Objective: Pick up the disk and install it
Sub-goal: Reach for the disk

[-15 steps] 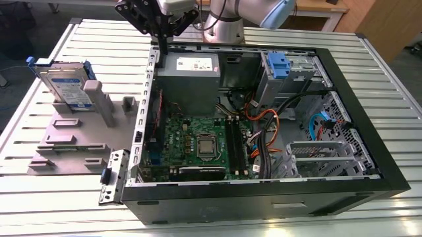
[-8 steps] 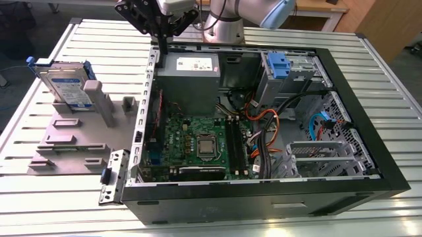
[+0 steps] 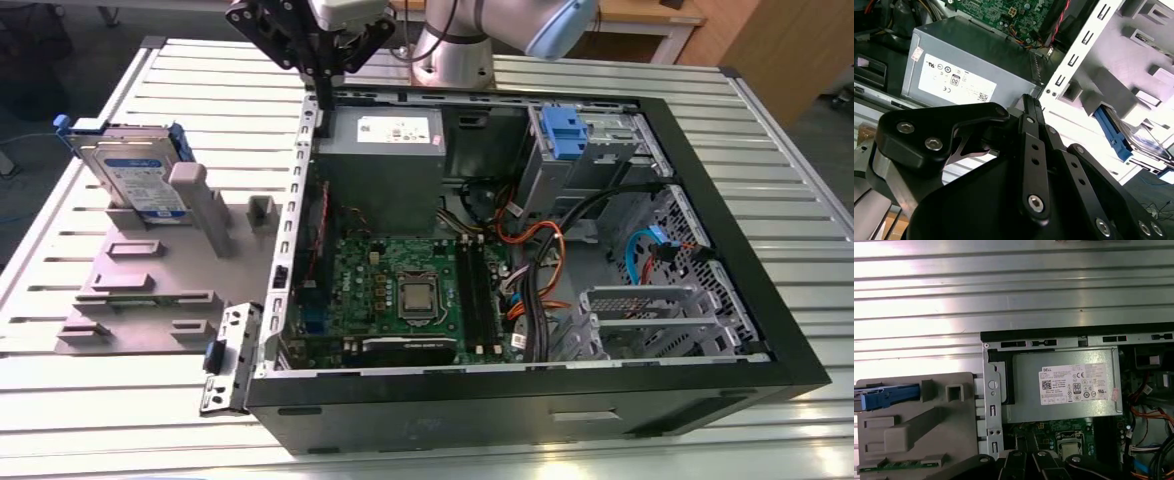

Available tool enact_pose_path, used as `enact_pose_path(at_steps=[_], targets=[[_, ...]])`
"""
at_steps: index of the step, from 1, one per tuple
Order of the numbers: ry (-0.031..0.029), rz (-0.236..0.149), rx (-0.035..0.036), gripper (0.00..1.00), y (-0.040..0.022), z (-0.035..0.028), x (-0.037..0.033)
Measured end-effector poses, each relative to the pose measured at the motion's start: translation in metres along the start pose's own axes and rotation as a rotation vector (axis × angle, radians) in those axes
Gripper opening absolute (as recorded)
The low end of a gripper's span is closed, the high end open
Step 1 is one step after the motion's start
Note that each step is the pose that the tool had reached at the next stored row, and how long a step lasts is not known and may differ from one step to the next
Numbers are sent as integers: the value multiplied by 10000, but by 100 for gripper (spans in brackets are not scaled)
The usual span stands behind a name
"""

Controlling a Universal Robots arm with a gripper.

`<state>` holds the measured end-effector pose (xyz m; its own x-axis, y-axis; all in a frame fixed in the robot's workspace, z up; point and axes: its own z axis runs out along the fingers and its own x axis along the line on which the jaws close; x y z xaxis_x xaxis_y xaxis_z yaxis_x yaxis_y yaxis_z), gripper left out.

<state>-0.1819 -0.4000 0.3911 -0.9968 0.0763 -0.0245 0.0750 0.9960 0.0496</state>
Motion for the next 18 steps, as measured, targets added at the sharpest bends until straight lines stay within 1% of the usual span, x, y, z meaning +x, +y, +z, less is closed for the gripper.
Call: enact_pose_path(at_steps=[13, 18], targets=[[0, 2, -1, 11, -19, 6, 245], [0, 2, 0, 11, -24, 7, 312]])
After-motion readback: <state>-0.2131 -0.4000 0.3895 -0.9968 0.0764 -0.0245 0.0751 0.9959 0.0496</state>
